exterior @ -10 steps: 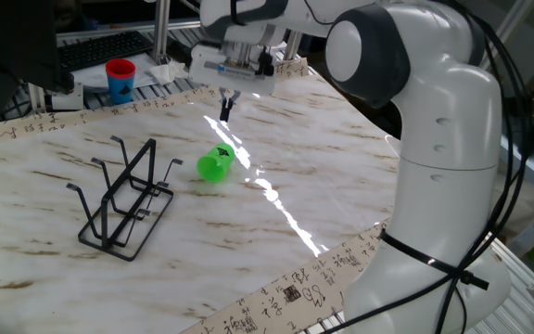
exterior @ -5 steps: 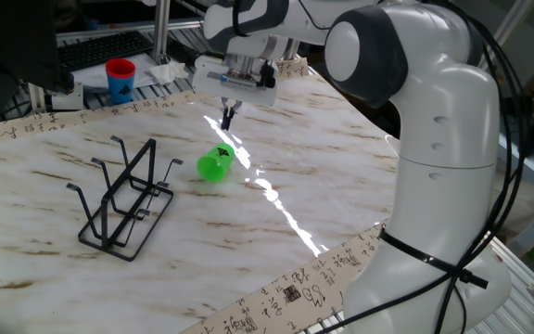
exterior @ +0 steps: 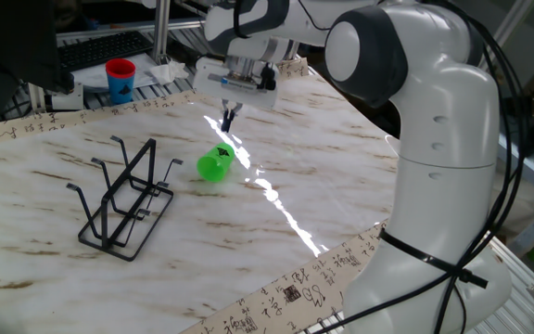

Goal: Put the cup on the cup rack

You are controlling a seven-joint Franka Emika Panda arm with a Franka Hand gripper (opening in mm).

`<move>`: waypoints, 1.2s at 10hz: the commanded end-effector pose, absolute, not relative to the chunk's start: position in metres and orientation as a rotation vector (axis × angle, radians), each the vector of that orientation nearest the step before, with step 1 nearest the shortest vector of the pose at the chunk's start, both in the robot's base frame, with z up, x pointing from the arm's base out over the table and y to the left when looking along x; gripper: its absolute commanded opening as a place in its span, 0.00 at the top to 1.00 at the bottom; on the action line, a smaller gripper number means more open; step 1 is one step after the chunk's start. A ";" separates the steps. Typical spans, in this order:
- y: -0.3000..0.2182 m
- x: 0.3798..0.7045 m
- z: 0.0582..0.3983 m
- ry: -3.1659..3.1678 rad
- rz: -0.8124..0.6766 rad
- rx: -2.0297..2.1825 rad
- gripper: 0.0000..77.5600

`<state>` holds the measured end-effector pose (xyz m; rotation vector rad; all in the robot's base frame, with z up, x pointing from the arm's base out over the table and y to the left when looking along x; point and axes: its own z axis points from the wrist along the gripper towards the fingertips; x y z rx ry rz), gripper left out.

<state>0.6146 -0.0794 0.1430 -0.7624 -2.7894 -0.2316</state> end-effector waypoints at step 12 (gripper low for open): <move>-0.087 0.606 0.119 -2.699 -0.260 -1.039 1.00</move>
